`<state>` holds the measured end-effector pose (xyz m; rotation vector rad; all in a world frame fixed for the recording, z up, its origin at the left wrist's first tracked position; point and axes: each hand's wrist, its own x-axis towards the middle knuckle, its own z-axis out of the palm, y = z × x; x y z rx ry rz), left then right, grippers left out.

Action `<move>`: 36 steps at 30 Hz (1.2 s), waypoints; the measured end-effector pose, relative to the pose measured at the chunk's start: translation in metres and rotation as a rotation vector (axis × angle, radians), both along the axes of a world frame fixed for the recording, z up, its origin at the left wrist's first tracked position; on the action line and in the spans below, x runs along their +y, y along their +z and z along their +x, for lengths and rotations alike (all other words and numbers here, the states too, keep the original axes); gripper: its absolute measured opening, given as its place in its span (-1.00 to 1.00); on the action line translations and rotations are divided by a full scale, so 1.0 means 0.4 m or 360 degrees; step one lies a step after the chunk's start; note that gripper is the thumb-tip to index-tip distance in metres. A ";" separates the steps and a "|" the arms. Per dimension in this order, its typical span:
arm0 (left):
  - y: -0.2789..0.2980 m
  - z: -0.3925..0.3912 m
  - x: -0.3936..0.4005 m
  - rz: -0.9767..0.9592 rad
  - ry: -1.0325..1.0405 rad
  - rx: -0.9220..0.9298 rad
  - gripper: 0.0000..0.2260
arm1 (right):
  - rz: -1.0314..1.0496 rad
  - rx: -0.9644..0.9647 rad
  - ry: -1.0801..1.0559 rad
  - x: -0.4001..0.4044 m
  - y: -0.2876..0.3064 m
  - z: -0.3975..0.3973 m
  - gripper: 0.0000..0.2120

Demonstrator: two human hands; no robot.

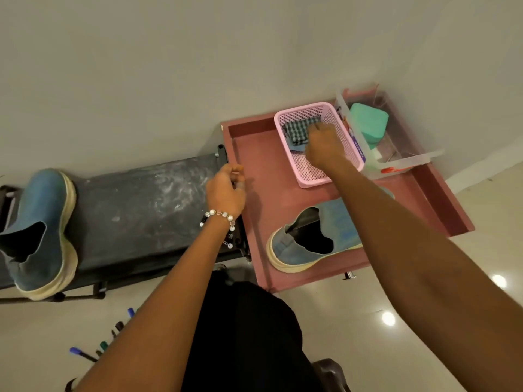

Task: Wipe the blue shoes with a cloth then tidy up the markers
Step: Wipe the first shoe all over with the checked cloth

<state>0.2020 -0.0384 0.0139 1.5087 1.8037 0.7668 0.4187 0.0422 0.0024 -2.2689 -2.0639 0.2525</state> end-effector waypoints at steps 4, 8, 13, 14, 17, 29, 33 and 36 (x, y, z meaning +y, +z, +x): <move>-0.025 0.007 0.049 0.0056 -0.0069 -0.0022 -0.79 | -0.0190 -0.0270 0.0146 0.065 -0.057 -0.005 -0.38; -0.039 0.009 0.058 0.0064 -0.0093 -0.0141 -0.77 | 0.0049 -0.0124 -0.0019 0.075 -0.051 -0.005 -0.67; 0.001 0.013 0.032 0.0010 0.0001 -0.0367 -0.75 | 0.0582 0.0697 -0.0428 -0.008 0.048 -0.009 -0.61; 0.018 0.018 0.019 0.0013 0.0028 -0.0451 -0.76 | 0.0665 0.0788 -0.0444 -0.051 0.083 -0.017 -0.60; 0.106 0.044 -0.042 -0.0007 0.0121 -0.0792 -0.85 | 0.0843 0.1139 -0.0418 -0.207 0.171 -0.051 -0.62; 0.266 0.087 -0.481 -0.0517 0.0368 -0.1826 -0.90 | -0.0110 0.1820 0.0192 -0.735 0.292 -0.136 -0.46; 0.294 0.067 -0.530 -0.0490 0.0158 -0.1489 -0.87 | -0.0033 0.1775 0.0046 -0.783 0.317 -0.111 -0.65; 0.305 0.055 -0.543 -0.0437 0.0047 -0.1272 -0.82 | 0.0153 0.1852 -0.0127 -0.796 0.327 -0.095 -0.89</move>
